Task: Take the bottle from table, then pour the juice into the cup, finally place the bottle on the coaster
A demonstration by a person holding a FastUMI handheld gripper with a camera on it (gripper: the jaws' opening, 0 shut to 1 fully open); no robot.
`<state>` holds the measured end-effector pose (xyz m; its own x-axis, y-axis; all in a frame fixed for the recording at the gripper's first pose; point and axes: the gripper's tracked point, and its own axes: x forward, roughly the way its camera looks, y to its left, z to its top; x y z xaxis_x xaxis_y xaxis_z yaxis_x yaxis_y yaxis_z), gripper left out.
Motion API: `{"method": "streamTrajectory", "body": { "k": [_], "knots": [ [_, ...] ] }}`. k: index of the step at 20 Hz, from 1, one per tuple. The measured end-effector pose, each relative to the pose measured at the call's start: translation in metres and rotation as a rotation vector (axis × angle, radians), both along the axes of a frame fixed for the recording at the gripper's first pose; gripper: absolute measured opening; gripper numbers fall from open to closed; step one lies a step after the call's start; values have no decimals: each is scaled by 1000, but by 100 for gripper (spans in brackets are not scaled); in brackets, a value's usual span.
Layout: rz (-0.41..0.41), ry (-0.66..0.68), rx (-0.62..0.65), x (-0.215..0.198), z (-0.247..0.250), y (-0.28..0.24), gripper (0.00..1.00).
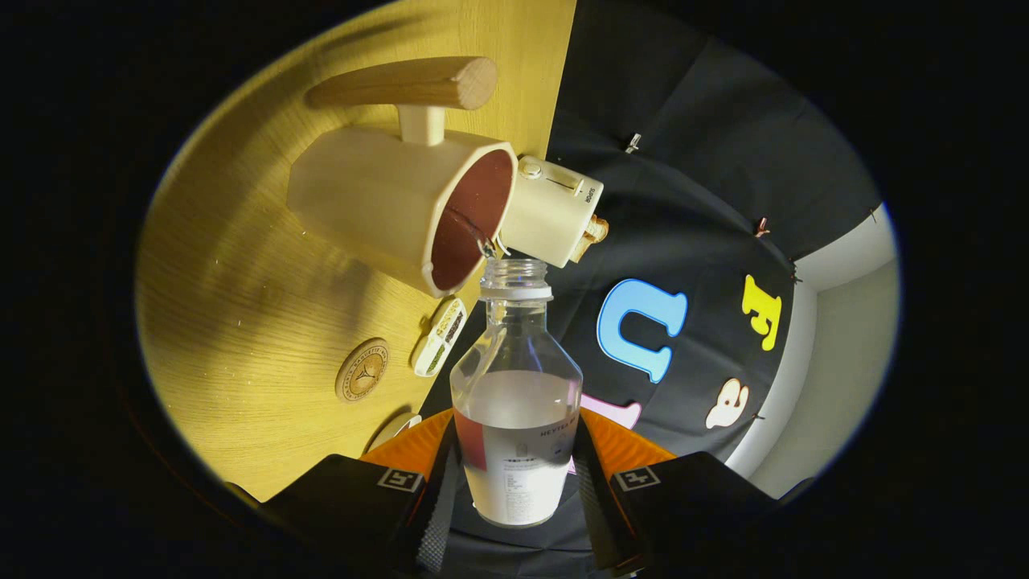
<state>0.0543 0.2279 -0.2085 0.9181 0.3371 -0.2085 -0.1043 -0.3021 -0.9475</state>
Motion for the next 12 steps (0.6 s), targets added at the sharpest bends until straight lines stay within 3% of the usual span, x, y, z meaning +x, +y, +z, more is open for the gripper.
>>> {"method": "streamTrajectory", "body": {
  "k": [12],
  "knots": [
    [152,-82,-96,7,13,15,71]
  ]
}}
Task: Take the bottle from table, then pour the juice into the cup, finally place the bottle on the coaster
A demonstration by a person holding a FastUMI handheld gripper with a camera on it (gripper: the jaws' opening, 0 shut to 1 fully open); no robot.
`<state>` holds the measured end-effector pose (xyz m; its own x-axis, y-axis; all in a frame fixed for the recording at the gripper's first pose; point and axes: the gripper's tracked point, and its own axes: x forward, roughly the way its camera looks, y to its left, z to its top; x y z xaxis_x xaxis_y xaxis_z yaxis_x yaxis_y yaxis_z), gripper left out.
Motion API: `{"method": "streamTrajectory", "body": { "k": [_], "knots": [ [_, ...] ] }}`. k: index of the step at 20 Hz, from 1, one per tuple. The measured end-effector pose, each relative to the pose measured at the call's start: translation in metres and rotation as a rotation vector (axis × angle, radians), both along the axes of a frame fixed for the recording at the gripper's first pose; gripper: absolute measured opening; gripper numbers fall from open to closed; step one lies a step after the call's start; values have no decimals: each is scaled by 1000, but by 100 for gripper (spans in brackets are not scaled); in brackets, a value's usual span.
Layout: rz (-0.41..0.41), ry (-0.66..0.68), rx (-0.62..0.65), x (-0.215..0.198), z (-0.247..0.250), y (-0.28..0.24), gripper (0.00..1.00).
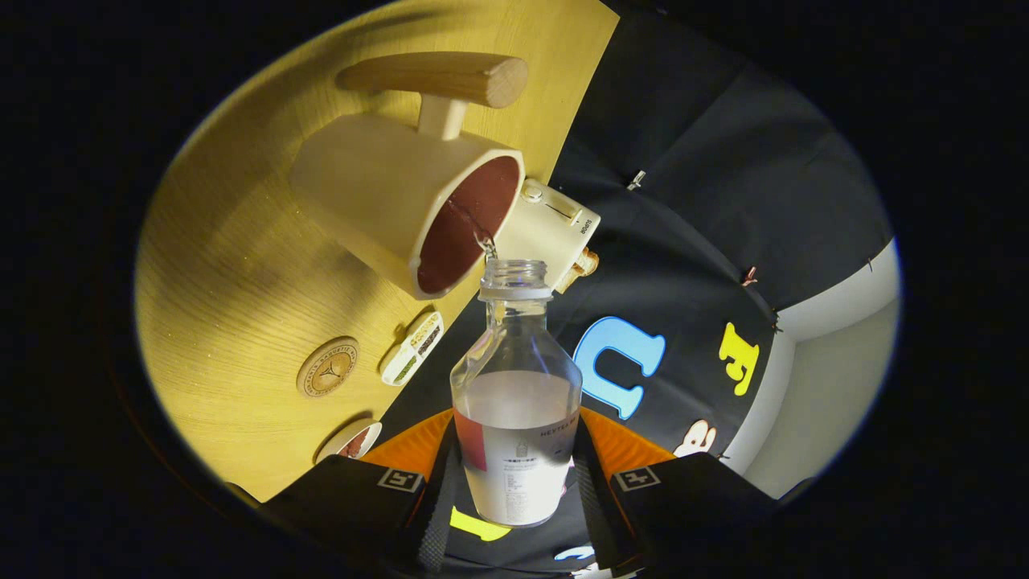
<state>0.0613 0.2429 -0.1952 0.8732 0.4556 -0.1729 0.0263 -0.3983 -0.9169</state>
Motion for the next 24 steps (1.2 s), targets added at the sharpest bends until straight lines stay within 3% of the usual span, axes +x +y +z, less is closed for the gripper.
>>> {"method": "streamTrajectory", "body": {
  "k": [13,24],
  "knots": [
    [217,-142,-123,7,21,24,70],
    [282,-207,-176,2,23,20,70]
  ]
}}
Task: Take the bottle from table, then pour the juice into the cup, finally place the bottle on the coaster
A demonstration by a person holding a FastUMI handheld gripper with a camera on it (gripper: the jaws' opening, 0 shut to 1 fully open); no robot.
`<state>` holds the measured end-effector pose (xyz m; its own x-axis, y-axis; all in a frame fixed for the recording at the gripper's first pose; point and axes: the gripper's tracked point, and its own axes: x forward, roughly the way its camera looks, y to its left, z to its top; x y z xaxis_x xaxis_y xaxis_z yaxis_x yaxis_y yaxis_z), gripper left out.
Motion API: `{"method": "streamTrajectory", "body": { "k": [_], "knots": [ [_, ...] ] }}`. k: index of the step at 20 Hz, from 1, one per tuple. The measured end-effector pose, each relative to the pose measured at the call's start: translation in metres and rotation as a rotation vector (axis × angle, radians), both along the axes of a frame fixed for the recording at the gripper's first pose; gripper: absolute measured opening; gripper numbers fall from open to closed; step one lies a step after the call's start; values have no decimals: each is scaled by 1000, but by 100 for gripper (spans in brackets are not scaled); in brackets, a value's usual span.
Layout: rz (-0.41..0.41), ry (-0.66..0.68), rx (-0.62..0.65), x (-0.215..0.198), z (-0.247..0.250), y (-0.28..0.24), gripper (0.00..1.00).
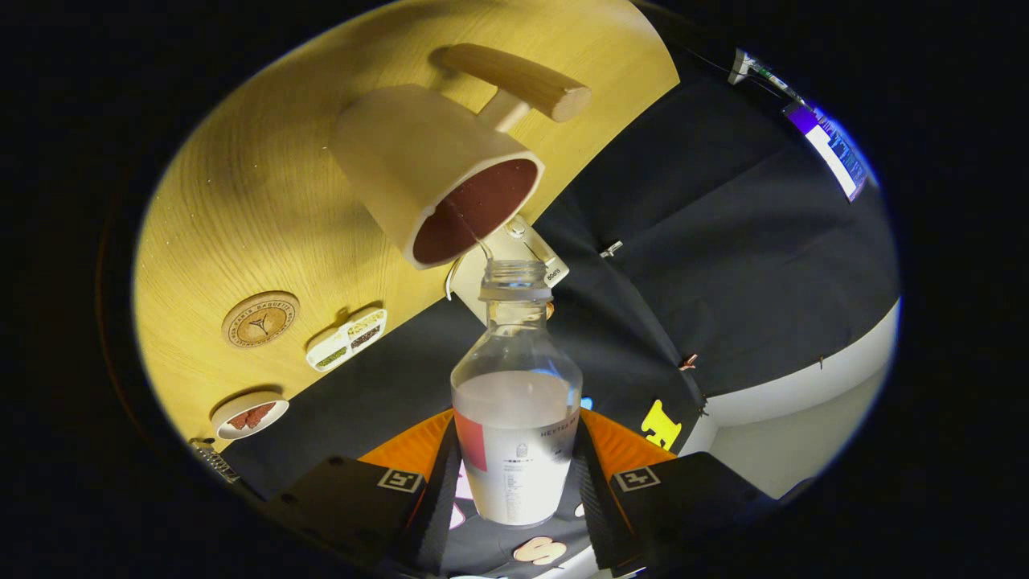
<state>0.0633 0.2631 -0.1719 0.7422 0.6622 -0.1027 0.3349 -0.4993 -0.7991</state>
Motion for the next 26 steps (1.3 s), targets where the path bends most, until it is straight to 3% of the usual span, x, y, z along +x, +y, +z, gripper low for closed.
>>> {"method": "streamTrajectory", "body": {
  "k": [14,20,26],
  "knots": [
    [-39,54,40,2,-3,0,71],
    [-189,315,207,-2,-36,-18,71],
    [-368,618,499,-20,-54,-19,71]
  ]
}}
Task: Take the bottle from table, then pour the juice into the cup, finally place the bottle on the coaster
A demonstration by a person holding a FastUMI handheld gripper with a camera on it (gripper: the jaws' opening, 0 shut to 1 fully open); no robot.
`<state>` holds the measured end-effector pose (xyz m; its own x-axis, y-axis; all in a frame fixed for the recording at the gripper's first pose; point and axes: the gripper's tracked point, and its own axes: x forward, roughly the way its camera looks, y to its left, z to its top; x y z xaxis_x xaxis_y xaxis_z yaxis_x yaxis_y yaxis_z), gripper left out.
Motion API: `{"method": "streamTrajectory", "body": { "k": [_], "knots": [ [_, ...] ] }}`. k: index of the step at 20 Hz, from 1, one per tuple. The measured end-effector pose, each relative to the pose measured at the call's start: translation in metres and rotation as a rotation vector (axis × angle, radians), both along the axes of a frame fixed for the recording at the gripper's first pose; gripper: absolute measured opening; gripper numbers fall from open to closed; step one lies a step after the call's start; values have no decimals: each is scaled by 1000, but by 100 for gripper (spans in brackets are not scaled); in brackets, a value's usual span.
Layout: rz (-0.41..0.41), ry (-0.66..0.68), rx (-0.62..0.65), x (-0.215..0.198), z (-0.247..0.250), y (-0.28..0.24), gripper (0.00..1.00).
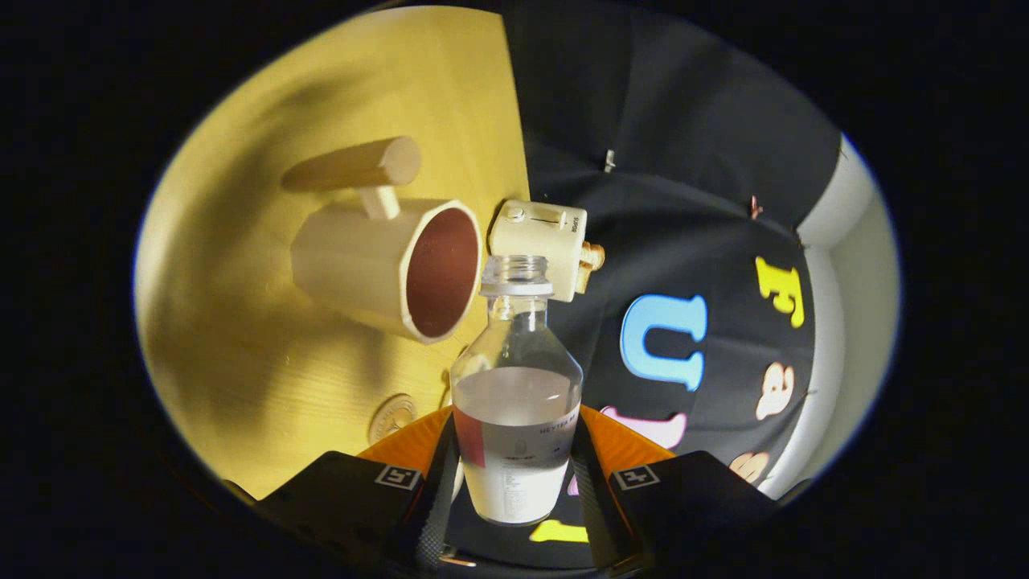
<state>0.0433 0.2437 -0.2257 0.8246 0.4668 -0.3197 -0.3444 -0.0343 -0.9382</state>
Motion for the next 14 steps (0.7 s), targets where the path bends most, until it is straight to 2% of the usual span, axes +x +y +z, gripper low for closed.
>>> {"method": "streamTrajectory", "body": {
  "k": [7,9,12,14],
  "knots": [
    [-258,319,425,-4,-3,-14,72],
    [-326,420,580,-6,2,-16,72],
    [-368,549,871,-4,26,-11,71],
    [-398,559,1002,8,49,-19,71]
  ]
}}
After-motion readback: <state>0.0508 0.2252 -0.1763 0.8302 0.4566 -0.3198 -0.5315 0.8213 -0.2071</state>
